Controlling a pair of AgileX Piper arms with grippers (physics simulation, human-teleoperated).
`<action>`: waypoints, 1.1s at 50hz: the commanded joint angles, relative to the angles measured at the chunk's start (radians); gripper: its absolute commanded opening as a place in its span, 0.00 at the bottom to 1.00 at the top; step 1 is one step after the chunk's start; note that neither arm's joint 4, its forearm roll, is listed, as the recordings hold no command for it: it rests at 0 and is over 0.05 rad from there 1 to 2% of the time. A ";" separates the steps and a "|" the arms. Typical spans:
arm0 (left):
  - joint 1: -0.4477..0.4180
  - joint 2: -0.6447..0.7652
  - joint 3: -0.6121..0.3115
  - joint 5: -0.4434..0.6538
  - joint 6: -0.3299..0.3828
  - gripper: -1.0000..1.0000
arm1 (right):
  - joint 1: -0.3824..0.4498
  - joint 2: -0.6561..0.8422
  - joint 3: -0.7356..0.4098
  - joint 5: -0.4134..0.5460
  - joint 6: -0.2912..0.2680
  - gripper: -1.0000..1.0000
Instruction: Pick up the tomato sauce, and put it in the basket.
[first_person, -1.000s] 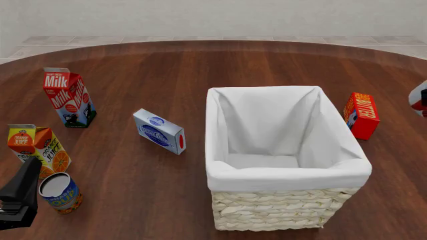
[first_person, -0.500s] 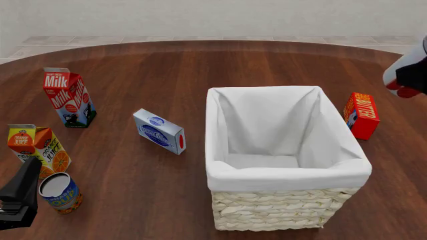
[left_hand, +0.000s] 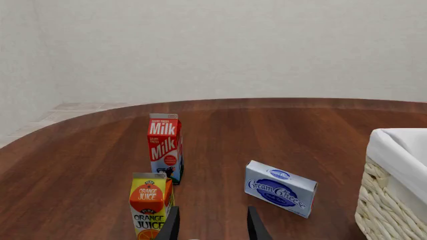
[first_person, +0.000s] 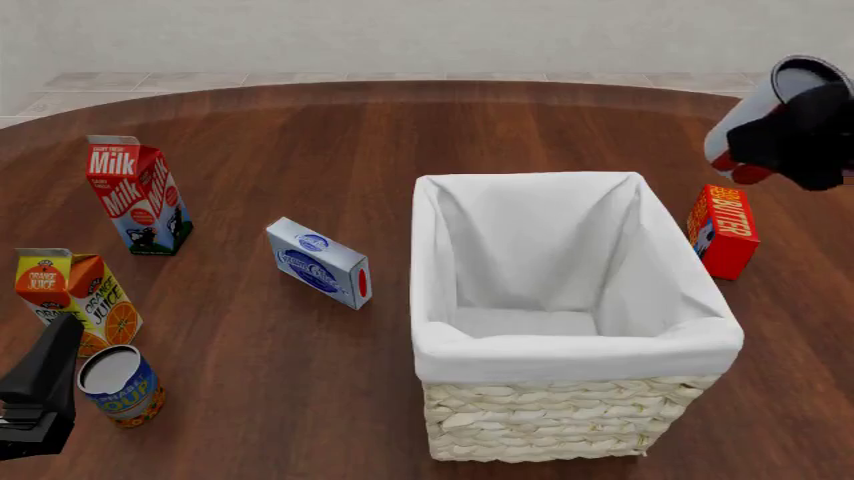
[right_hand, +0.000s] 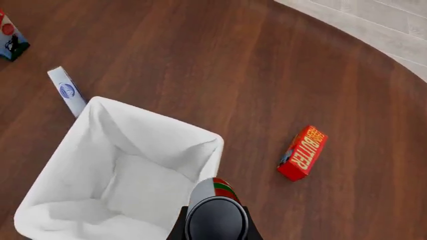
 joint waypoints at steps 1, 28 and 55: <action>0.000 0.000 0.000 0.000 0.000 1.00 | 0.065 0.034 0.020 -0.039 0.034 0.00; 0.000 0.000 0.000 0.000 0.000 1.00 | 0.183 0.132 -0.051 -0.071 0.044 0.00; 0.000 0.000 0.000 0.000 0.000 1.00 | 0.293 0.228 -0.044 -0.141 0.068 0.00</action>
